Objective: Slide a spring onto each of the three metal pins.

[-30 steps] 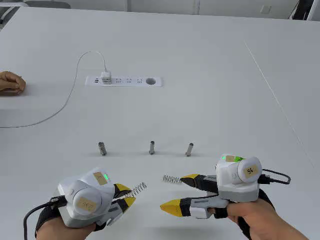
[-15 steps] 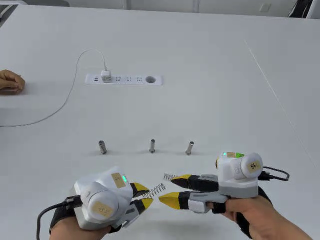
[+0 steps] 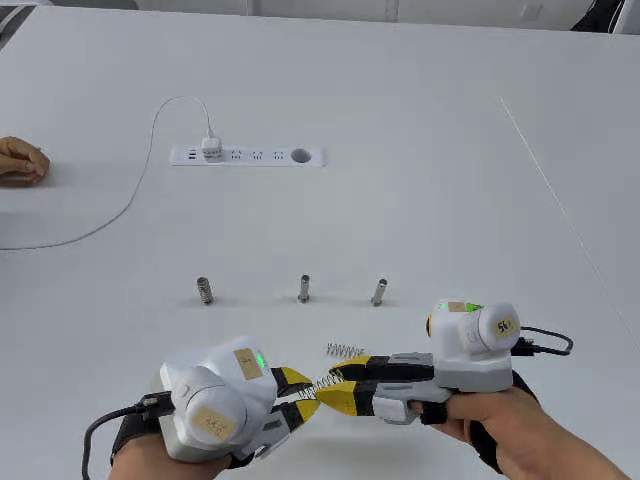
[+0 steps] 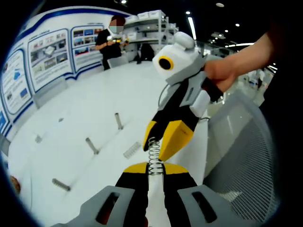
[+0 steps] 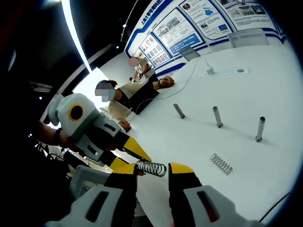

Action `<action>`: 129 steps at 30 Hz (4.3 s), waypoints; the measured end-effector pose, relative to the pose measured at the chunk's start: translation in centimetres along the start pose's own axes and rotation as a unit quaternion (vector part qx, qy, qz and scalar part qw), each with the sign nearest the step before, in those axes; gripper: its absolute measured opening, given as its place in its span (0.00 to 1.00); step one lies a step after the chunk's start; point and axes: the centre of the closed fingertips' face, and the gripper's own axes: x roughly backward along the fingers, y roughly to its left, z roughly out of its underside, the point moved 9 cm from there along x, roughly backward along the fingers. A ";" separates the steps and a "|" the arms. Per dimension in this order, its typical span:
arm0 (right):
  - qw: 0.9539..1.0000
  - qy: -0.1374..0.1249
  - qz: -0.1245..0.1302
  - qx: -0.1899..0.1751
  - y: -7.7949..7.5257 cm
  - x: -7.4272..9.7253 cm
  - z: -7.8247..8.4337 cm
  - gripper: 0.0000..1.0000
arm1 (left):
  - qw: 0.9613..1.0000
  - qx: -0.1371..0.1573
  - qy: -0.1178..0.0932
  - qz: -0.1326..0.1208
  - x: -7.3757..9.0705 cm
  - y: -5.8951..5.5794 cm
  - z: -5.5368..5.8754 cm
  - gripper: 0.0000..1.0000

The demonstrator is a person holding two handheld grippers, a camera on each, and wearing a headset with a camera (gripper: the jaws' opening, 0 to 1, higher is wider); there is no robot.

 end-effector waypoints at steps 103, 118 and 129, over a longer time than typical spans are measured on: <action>0.929 0.219 -0.055 0.294 0.5 -0.3 -7.2 0.12 | 0.999 0.007 -0.031 0.000 1.3 3.1 -0.1 0.21; 0.930 0.248 0.003 0.272 -2.6 0.1 -7.1 0.12 | 0.998 0.059 -0.023 -0.030 1.7 3.8 2.0 0.25; 0.929 0.258 0.025 0.263 -4.0 -0.2 -8.1 0.12 | 0.993 0.098 -0.022 -0.065 2.4 4.8 3.4 0.31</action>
